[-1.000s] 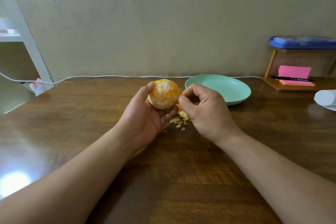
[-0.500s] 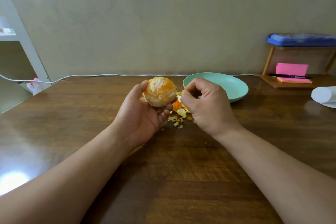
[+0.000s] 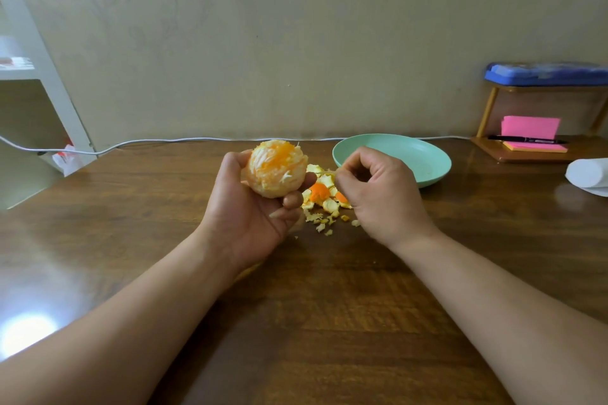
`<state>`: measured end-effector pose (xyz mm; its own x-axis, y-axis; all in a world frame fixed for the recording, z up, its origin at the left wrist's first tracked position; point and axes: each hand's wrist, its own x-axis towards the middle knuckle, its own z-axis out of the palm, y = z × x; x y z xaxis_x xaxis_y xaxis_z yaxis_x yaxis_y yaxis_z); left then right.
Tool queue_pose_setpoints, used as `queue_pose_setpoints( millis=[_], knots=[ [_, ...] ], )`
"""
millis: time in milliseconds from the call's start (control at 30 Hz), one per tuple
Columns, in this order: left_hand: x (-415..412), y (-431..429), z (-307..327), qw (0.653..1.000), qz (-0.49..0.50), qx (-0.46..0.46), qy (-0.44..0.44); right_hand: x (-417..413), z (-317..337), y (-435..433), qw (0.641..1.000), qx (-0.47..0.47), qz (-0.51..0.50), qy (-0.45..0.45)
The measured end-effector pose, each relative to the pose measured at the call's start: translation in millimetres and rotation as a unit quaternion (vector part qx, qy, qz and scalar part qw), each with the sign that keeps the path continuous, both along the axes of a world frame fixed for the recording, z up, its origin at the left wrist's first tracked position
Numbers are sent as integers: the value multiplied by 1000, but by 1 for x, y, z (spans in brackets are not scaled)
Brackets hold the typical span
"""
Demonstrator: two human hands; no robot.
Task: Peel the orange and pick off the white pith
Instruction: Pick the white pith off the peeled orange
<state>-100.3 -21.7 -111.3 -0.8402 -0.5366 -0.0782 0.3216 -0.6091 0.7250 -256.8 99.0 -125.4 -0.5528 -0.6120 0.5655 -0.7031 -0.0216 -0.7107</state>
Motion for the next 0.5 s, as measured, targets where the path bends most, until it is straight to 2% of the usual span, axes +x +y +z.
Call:
queue_pose_setpoints(
  millis=[100, 233, 300, 500],
  knots=[
    [1, -3, 0, 1000, 1, -2, 4, -2, 0, 0, 1000, 22, -7, 6],
    [1, -5, -2, 1000, 1, 4, 3, 4, 1, 2, 989, 124, 21, 80],
    [1, -5, -2, 1000, 5, 3, -1, 8, 4, 2, 985, 145, 25, 93],
    [0, -1, -2, 999, 14, -31, -29, 14, 9, 3, 992, 6, 18, 129]
  ],
)
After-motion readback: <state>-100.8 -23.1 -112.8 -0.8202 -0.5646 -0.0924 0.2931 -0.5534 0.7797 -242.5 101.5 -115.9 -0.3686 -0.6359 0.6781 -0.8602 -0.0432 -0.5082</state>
